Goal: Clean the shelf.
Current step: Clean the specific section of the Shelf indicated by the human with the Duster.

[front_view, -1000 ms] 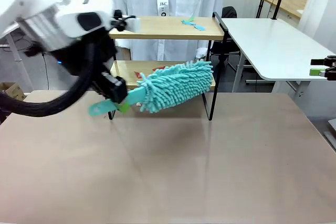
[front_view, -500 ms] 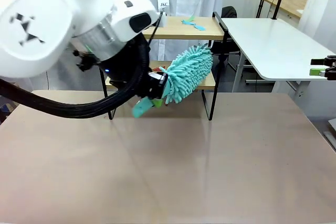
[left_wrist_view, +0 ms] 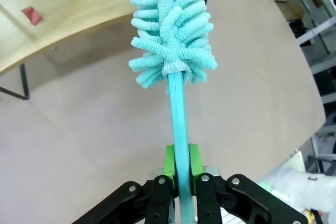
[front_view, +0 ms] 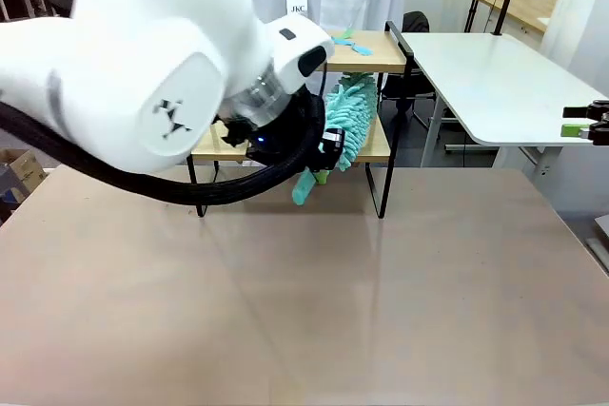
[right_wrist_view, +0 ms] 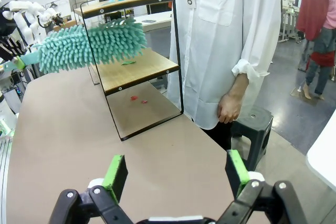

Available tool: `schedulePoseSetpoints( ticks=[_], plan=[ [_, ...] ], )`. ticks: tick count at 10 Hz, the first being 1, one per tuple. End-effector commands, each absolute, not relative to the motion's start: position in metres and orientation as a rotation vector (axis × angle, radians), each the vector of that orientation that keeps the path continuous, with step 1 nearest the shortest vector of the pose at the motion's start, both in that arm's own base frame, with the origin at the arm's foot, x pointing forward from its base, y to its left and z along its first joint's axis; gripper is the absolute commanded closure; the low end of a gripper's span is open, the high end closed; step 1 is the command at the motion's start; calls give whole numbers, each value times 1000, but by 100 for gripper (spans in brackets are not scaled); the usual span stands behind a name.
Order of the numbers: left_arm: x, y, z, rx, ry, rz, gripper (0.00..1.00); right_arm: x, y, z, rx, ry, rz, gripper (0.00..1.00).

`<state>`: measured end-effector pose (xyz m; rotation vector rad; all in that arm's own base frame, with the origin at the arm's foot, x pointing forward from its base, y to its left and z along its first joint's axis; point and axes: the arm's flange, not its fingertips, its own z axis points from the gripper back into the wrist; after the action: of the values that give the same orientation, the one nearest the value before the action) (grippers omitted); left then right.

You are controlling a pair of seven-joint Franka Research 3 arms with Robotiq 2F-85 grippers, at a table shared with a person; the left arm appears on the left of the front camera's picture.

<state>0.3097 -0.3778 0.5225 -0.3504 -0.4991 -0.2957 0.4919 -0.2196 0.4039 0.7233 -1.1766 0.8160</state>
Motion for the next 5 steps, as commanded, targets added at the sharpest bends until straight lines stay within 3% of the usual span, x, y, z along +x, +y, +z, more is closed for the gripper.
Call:
schedulePoseSetpoints(
  ticks=[1,5],
  plan=[
    [324,-407,522,-325,-554,-216,87,492,-218,407,720,-1177,824,0],
    [350,-435,511,-370,-518,-160,87,492,-218,407,720,-1177,824,0]
  ],
)
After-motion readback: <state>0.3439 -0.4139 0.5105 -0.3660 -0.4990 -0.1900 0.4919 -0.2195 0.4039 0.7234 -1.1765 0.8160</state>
